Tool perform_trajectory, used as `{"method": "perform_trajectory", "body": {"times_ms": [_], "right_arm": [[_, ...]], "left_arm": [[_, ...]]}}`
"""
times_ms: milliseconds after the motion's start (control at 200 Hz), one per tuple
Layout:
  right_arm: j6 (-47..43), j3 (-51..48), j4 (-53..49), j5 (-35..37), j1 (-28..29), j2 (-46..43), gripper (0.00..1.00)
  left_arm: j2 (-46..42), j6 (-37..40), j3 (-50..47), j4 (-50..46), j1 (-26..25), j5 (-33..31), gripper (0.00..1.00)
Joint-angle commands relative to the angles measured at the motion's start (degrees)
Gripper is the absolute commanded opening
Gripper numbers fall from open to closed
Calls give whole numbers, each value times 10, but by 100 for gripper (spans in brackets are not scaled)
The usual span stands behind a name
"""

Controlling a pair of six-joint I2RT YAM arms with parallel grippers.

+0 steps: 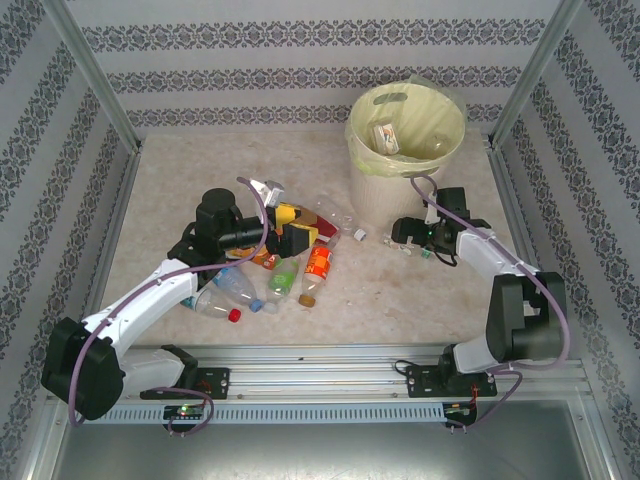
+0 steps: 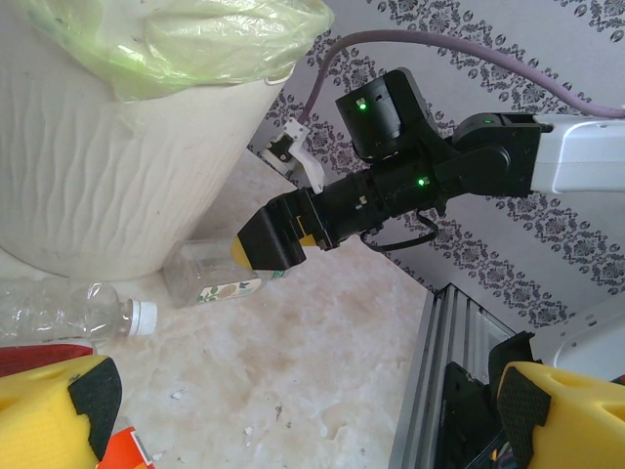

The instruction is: Put the plastic bottles in the bin

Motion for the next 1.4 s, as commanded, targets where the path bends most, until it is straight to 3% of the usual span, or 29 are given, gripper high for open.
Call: {"method": "perform_trajectory", "body": {"times_ms": [0, 684, 919, 1054, 1394], "right_arm": [[-12, 13, 18, -15, 0, 11, 98], [17, -9, -105, 46, 141, -73, 94], [-3, 15, -134, 156, 171, -104, 93], [-42, 31, -122, 173, 164, -72, 98], [-97, 92, -102, 166, 159, 42, 98]], "left_arm": [[2, -8, 8, 16, 3, 13, 100], [5, -14, 8, 20, 4, 20, 100], [4, -14, 8, 22, 4, 21, 100], [1, -13, 8, 22, 4, 19, 100], [0, -9, 6, 19, 3, 18, 100]]}}
